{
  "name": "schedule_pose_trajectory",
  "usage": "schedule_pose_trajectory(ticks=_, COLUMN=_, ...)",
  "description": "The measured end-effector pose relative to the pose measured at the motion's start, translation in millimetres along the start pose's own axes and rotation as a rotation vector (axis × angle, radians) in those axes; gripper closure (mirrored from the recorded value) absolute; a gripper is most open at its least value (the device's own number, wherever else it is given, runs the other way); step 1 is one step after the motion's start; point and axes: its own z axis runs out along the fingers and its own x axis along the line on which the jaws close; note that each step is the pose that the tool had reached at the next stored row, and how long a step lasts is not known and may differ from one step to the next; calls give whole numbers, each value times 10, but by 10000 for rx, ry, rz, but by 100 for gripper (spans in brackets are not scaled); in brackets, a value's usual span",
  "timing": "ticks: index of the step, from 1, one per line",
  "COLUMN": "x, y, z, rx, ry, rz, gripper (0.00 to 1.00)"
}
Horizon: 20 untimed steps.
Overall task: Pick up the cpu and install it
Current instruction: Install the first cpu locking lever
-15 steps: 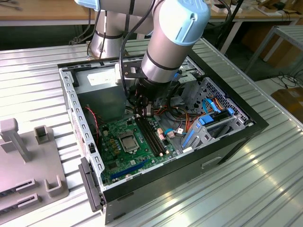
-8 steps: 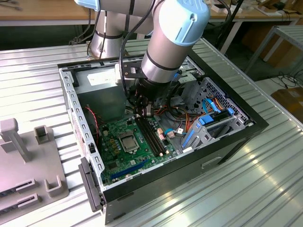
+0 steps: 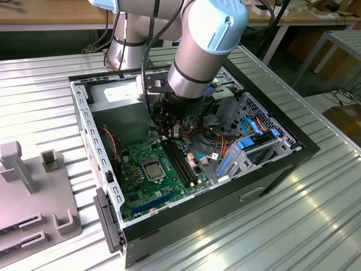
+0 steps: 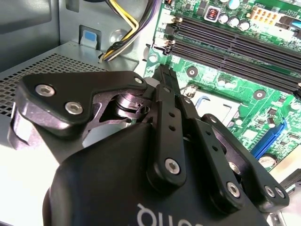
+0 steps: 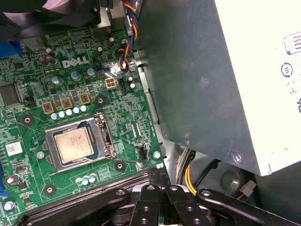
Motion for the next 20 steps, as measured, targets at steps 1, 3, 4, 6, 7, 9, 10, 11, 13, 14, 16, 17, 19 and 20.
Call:
schedule_pose_trajectory(ticks=1, x=-2, y=0, z=5, rx=-7, ry=-21, rz=-1, gripper=89)
schedule_pose_trajectory(ticks=3, x=-1, y=1, z=36, rx=-29, ry=-110, rz=0, gripper=89)
schedule_pose_trajectory(ticks=4, x=3, y=4, z=52, rx=-34, ry=-122, rz=-2, gripper=89)
schedule_pose_trajectory(ticks=6, x=10, y=12, z=70, rx=-38, ry=-134, rz=-2, gripper=89)
schedule_pose_trajectory(ticks=7, x=13, y=19, z=75, rx=-39, ry=-136, rz=-3, gripper=89)
schedule_pose_trajectory(ticks=9, x=17, y=28, z=80, rx=-41, ry=-137, rz=-8, gripper=89)
schedule_pose_trajectory(ticks=10, x=18, y=30, z=80, rx=-41, ry=-137, rz=-11, gripper=89)
schedule_pose_trajectory(ticks=11, x=21, y=33, z=81, rx=-42, ry=-139, rz=-17, gripper=89)
schedule_pose_trajectory(ticks=13, x=31, y=39, z=80, rx=-44, ry=-137, rz=-26, gripper=89)
schedule_pose_trajectory(ticks=14, x=37, y=44, z=79, rx=-44, ry=-136, rz=-29, gripper=89)
schedule_pose_trajectory(ticks=16, x=46, y=49, z=78, rx=-46, ry=-133, rz=-41, gripper=89)
schedule_pose_trajectory(ticks=17, x=50, y=51, z=77, rx=-47, ry=-132, rz=-47, gripper=89)
schedule_pose_trajectory(ticks=19, x=61, y=53, z=75, rx=-48, ry=-125, rz=-60, gripper=89)
schedule_pose_trajectory(ticks=20, x=66, y=54, z=74, rx=-47, ry=-118, rz=-65, gripper=89)
